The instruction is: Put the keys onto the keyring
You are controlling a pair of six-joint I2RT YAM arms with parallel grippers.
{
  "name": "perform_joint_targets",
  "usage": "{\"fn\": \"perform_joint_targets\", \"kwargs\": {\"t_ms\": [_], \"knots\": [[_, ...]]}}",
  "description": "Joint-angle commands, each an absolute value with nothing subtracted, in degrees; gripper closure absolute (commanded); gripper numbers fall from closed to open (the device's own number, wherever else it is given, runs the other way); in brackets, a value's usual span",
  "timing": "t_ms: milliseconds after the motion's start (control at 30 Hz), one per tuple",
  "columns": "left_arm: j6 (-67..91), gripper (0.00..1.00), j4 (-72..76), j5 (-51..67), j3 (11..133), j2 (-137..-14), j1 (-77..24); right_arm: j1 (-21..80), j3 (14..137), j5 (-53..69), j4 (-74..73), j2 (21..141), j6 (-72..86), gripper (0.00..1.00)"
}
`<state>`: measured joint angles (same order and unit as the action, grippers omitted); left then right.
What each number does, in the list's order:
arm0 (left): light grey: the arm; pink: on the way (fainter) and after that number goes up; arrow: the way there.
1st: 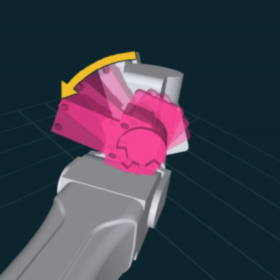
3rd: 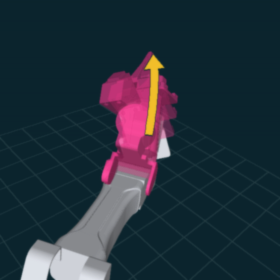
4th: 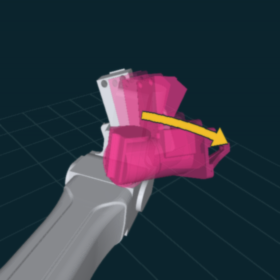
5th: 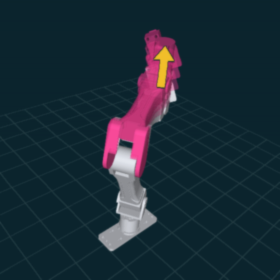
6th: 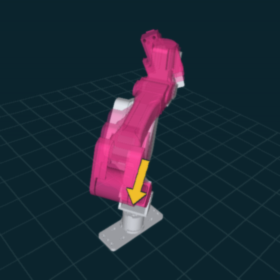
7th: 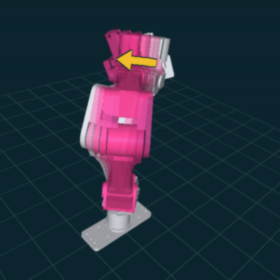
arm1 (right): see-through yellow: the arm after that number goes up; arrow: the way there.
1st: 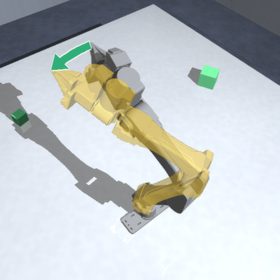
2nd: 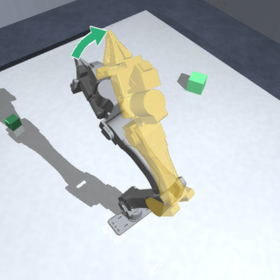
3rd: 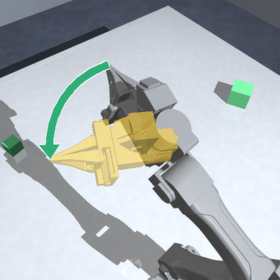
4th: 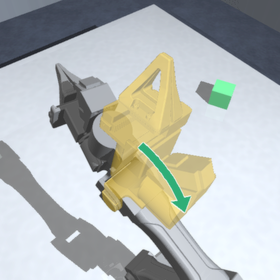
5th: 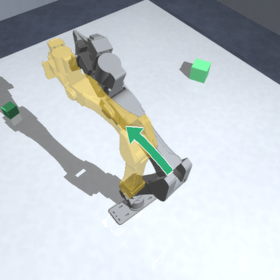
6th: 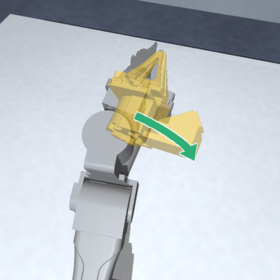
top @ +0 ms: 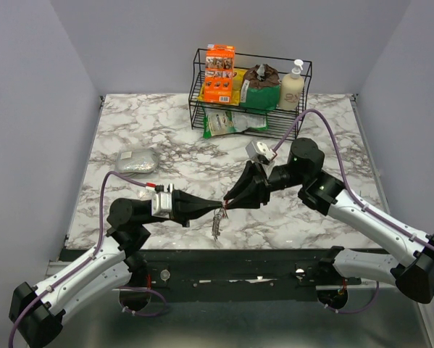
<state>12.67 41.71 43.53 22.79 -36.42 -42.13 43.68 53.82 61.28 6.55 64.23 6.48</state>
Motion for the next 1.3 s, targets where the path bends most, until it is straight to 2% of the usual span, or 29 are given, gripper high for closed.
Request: {"fn": "perform_joint_targets", "kwargs": {"t_ms": [0,67,100,267,400,667,700,733,833,933,1033,1133,1267], "knots": [[13.54,1.0,44.83,42.27,23.38,-36.04,-42.36,44.12,53.35,60.47,9.05,64.25,7.65,0.71],[13.36,1.0,44.39,42.27,23.47,-36.04,-42.36,44.12,53.35,59.33,9.14,64.16,8.08,0.73],[13.45,1.0,44.21,42.36,23.47,-36.04,-42.36,44.21,53.44,59.24,9.23,64.07,8.17,0.79],[13.01,1.0,42.54,42.36,23.47,-35.77,-42.36,44.12,53.79,57.4,8.7,64.34,8.7,0.88],[12.22,1.0,39.99,42.28,23.99,-35.16,-42.36,44.21,53.79,56.52,8.26,64.77,8.79,1.0],[9.06,0.98,30.08,41.05,26.62,-33.23,-42.36,44.12,55.98,52.57,1.68,65.92,5.37,1.0],[8.53,0.93,28.67,40.87,27.07,-33.22,-42.36,44.12,56.6,52.21,0.8,66.09,4.93,1.0],[8.0,0.77,27.0,40.43,27.59,-33.05,-42.36,44.12,57.04,51.86,-1.91,66.27,4.23,1.0],[6.86,0.58,20.32,38.85,30.32,-33.05,-42.36,44.12,59.05,49.31,-7.0,67.06,1.76,1.0],[4.49,0.45,13.65,36.84,33.04,-33.31,-42.36,44.21,62.12,45.98,-13.76,68.2,-1.3,1.0],[2.47,0.34,7.31,33.84,35.68,-33.22,-42.36,44.12,63.98,42.64,-19.31,68.9,-3.42,1.0],[1.76,0.27,3.17,31.39,37.52,-33.57,-42.36,44.12,65.12,40.87,-21.96,68.99,-4.31,1.0],[0.44,0.26,-3.76,29.88,41.65,-36.11,-42.36,44.12,66.36,39.55,-24.34,69.34,-5.01,1.0]]}}
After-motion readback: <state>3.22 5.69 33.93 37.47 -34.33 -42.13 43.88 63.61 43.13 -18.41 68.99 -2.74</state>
